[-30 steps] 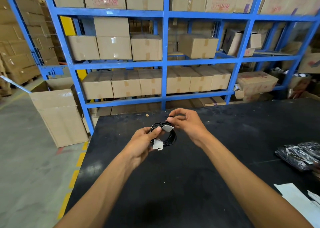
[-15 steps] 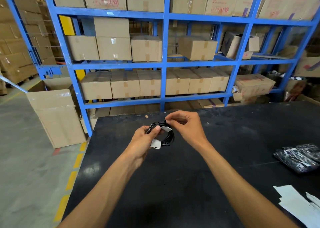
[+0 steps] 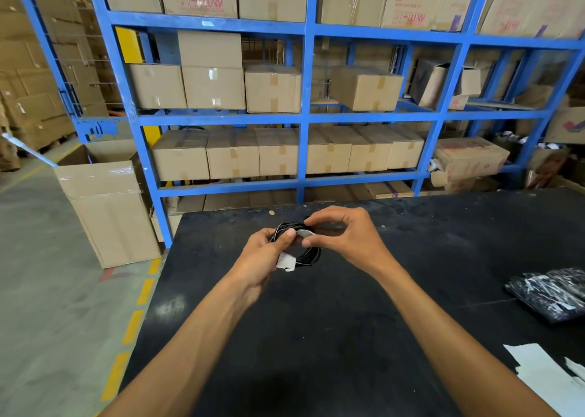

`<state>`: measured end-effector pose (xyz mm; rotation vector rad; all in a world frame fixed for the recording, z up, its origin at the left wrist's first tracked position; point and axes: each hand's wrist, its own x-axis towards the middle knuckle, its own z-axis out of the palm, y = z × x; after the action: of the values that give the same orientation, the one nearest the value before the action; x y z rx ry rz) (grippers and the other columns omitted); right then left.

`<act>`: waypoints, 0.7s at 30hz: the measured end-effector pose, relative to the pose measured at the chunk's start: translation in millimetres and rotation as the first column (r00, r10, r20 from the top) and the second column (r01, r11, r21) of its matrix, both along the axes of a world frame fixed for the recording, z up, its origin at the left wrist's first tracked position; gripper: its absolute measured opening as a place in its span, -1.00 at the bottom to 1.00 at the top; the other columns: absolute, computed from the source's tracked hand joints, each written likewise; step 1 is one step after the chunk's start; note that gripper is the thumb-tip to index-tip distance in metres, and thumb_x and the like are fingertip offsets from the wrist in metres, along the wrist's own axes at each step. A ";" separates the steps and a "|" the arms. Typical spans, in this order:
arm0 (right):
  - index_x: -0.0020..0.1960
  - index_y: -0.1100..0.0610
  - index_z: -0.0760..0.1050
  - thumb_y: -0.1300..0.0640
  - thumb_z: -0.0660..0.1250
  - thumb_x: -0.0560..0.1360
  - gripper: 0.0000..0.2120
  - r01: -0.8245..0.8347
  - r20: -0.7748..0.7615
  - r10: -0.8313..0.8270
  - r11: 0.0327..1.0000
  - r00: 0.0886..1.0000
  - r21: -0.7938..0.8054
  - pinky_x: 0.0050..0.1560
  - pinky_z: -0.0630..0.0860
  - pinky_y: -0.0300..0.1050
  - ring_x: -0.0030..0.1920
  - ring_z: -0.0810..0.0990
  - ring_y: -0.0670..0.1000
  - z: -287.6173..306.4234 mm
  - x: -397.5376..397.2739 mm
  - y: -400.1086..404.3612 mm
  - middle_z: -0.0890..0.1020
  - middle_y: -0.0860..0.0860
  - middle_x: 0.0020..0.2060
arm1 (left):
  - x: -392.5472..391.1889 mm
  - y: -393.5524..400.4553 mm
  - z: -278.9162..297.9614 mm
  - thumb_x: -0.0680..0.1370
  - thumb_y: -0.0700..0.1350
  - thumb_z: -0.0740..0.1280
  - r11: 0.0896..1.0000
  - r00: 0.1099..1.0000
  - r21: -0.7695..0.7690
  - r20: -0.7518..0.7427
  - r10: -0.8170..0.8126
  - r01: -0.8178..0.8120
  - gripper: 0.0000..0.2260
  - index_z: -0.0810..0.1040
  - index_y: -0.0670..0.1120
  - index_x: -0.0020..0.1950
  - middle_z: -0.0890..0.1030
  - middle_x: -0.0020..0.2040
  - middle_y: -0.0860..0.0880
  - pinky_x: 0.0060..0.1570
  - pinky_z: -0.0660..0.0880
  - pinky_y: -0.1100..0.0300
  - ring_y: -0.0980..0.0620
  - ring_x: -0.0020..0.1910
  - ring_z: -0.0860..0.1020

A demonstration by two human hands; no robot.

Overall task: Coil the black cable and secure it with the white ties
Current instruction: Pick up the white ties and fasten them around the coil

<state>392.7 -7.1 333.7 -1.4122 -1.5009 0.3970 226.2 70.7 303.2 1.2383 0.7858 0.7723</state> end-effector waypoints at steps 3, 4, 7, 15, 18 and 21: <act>-0.04 0.11 0.72 0.10 0.55 0.39 -0.83 0.036 0.092 -0.043 0.997 0.995 0.074 -0.01 0.66 -0.16 -0.07 0.70 -0.10 -1.0 -1.7 2.9 0.73 -0.06 -0.14 | 0.7 -1.5 -0.7 0.54 -0.03 0.38 1.000 1.000 0.031 -0.015 0.002 -0.002 -0.69 0.51 -0.17 0.20 0.72 0.02 -0.09 0.31 0.44 -0.11 -0.08 0.18 0.61; -0.05 0.10 0.72 0.11 0.54 0.41 -0.86 0.048 0.122 -0.059 0.995 0.991 0.092 -0.03 0.65 -0.18 -0.09 0.69 -0.11 -0.9 -1.7 3.1 0.73 -0.06 -0.16 | 1.2 -2.4 -0.6 0.55 -0.03 0.37 0.999 1.000 0.052 -0.029 0.006 -0.005 -0.70 0.51 -0.17 0.19 0.73 0.01 -0.08 0.31 0.44 -0.11 -0.06 0.17 0.61; -0.05 0.11 0.71 0.14 0.52 0.43 -0.89 0.082 0.207 -0.106 0.989 0.973 0.121 -0.07 0.64 -0.23 -0.12 0.68 -0.15 -3.8 -1.8 4.2 0.73 -0.05 -0.18 | 1.4 -4.7 -0.8 0.56 -0.02 0.35 0.995 0.998 0.104 -0.064 0.018 -0.011 -0.72 0.50 -0.16 0.18 0.72 0.00 -0.05 0.29 0.46 -0.06 -0.02 0.15 0.62; -0.10 0.13 0.70 0.23 0.51 0.43 -0.94 0.158 -0.031 -0.156 0.983 0.987 0.097 -0.07 0.61 -0.31 -0.14 0.70 -0.15 -4.4 -7.6 5.5 0.73 -0.07 -0.20 | 3.9 -9.3 4.8 0.59 0.00 0.29 0.982 0.996 0.190 -0.089 0.011 0.007 -0.72 0.47 -0.16 0.19 0.70 -0.09 0.03 0.19 0.46 0.01 0.07 0.02 0.61; -0.07 0.11 0.64 0.27 0.52 0.41 -0.86 0.149 -0.092 -0.139 0.982 0.986 0.117 -0.06 0.62 -0.22 -0.16 0.70 -0.11 -2.9 -10.1 6.0 0.72 -0.06 -0.23 | 3.0 -9.9 6.4 0.59 0.00 0.29 0.975 0.996 0.223 -0.093 0.011 0.010 -0.72 0.46 -0.17 0.18 0.69 -0.08 0.02 0.17 0.48 0.00 0.05 0.03 0.61; -0.13 0.09 0.44 0.30 0.50 0.42 -0.75 0.158 -0.108 -0.144 0.979 0.984 0.128 -0.05 0.64 -0.15 -0.17 0.70 -0.02 -2.7 -9.5 6.6 0.68 0.05 -0.25 | 2.1 -10.0 8.8 0.59 -0.01 0.29 0.970 0.996 0.242 -0.085 0.002 0.019 -0.72 0.45 -0.20 0.17 0.69 -0.08 0.01 0.05 0.50 0.08 0.13 -0.04 0.62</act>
<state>383.2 -0.4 331.0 -1.3683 -1.3066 0.2612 228.4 60.7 312.0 1.5003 0.7700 0.8313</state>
